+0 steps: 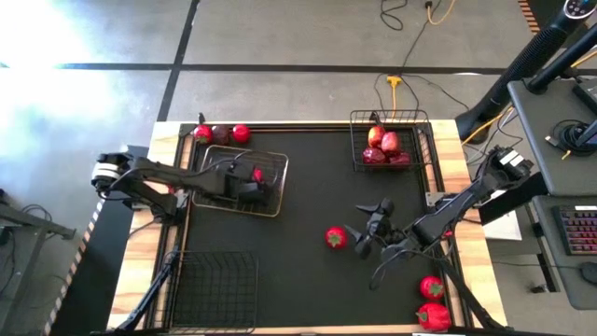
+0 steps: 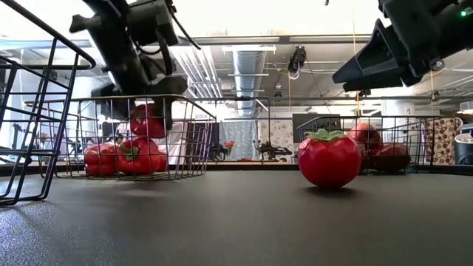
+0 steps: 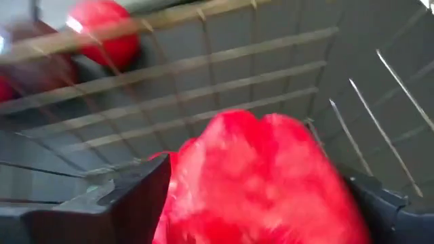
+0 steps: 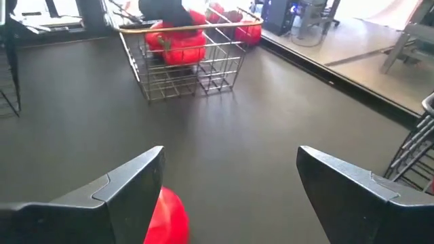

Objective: Sort produce into baskets
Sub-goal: Put the bottom center bell pepper into the golden basket, then move the bottom right bell pepper to the bottom center of the table

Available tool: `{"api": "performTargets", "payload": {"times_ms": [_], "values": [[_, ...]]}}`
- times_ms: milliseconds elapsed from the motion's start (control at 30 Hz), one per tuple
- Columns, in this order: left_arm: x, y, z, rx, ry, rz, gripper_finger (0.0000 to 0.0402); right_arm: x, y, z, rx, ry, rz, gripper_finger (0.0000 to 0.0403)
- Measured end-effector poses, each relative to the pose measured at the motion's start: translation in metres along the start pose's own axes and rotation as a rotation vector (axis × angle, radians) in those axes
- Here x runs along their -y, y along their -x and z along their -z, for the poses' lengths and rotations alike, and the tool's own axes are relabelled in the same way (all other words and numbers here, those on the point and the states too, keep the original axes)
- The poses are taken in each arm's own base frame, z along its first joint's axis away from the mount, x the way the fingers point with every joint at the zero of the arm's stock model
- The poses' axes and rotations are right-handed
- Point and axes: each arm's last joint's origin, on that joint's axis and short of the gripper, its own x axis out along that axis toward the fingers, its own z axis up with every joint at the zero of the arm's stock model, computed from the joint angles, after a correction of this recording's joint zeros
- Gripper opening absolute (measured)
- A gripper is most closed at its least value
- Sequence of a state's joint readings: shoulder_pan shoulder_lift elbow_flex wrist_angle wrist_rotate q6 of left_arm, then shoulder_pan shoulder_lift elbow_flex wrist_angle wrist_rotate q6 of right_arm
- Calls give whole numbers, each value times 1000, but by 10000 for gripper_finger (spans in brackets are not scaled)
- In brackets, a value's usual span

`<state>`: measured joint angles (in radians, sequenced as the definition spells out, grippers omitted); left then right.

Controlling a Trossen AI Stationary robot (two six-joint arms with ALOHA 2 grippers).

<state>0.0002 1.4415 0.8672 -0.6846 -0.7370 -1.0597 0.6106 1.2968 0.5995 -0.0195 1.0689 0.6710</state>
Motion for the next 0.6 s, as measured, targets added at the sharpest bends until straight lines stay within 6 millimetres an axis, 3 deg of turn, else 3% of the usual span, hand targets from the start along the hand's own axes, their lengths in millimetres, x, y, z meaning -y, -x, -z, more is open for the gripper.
{"api": "performTargets", "payload": {"times_ms": [133, 333, 467, 600], "values": [[5, 23, -23, 32, -33, -35, 336, 4, 0, 5, -39, 47, 14, 325], [26, 64, -48, 152, -40, 74, 333, 15, 5, 8, -131, 54, 31, 325], [46, 90, -34, 282, -89, 210, 327, 15, 8, 7, -162, 16, -1, 325], [59, 99, -11, 368, -146, 325, 322, 10, 14, 8, -173, -24, -54, 325]]}}
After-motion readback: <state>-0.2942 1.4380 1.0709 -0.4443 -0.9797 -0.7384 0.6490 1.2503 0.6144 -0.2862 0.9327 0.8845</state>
